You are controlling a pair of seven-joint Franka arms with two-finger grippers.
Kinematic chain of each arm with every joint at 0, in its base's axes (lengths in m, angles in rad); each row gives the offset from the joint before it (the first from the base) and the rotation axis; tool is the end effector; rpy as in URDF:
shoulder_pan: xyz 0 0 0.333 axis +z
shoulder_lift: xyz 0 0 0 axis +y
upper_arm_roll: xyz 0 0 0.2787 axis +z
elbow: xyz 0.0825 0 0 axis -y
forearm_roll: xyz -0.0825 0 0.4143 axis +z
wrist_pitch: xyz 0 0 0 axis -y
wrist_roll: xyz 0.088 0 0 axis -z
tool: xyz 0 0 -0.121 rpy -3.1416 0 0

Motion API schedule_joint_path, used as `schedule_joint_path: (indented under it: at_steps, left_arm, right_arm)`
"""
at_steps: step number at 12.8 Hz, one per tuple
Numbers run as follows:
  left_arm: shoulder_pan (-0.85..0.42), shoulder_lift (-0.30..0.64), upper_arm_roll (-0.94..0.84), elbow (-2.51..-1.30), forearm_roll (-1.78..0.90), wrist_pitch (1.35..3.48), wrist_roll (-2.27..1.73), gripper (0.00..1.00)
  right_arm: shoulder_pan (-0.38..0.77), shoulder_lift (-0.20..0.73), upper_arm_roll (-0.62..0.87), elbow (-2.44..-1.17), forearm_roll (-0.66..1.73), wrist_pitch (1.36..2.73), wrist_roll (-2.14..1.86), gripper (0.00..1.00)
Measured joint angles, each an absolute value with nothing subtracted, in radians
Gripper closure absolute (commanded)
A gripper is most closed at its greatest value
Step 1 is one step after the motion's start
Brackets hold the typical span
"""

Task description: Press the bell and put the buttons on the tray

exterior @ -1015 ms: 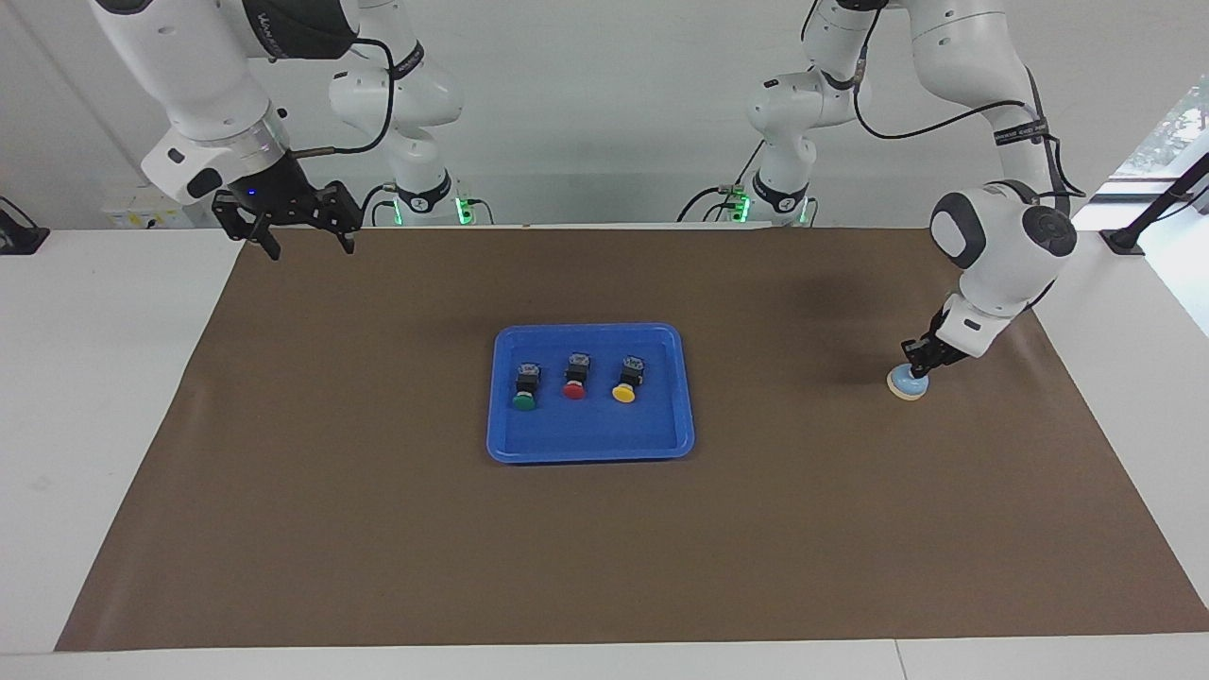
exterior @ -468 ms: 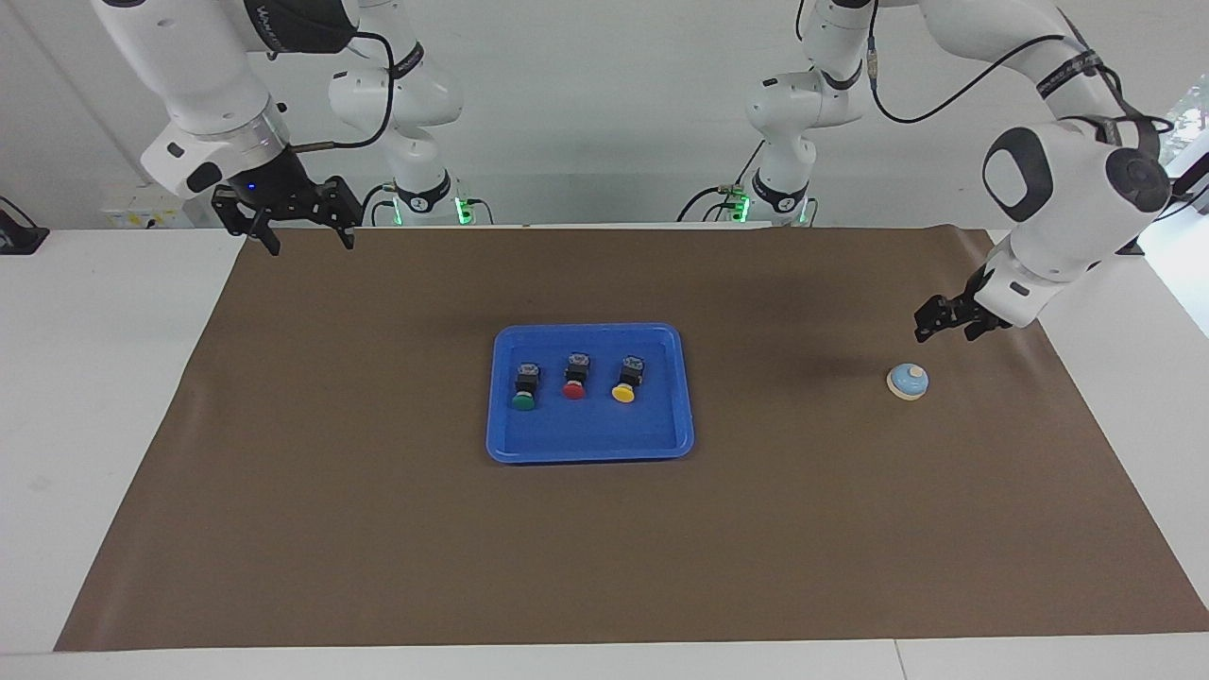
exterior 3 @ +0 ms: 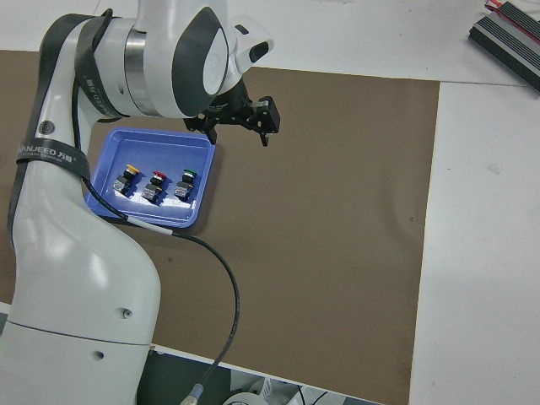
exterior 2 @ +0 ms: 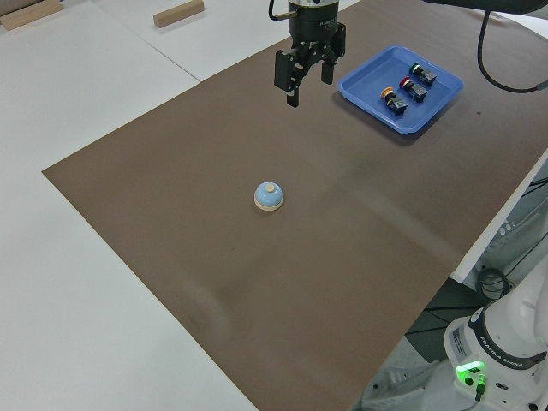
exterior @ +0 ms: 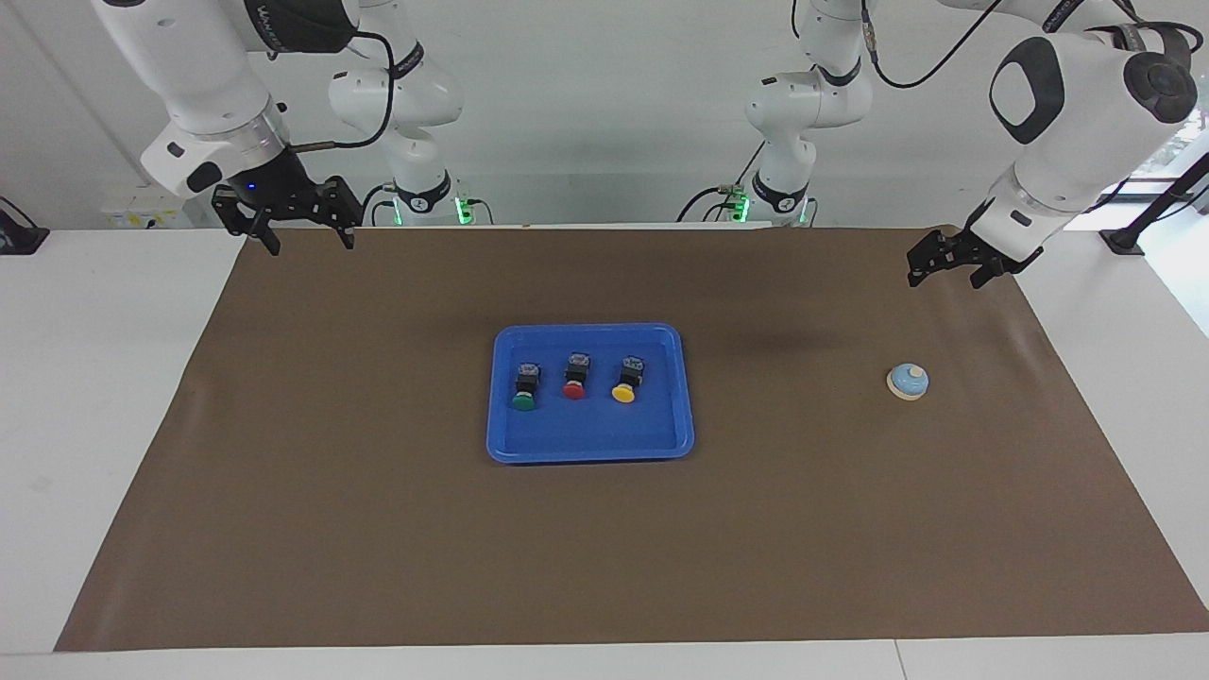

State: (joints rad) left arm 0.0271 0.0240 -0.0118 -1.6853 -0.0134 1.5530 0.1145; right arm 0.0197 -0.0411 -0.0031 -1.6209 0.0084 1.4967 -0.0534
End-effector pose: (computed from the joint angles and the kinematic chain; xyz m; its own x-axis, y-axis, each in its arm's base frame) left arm 0.5789 0.0073 0.5009 0.9832 -0.0995 -0.1531 -0.0958 -0.9949 0.0313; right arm 0.5636 0.0104 0.5657 0.9941 0.0705 -0.0824 0.0697 -0.9975 -0.0129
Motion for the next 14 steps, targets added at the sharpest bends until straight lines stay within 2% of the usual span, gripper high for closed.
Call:
schedule_joint_path:
  at_steps: [14]
  left_arm:
    - [-0.004,-0.031,-0.010,-1.708,-0.013,1.517,0.095,0.00]
  right_arm:
    - [0.020,-0.041,-0.003,-1.621,0.008,1.497,-0.053,0.00]
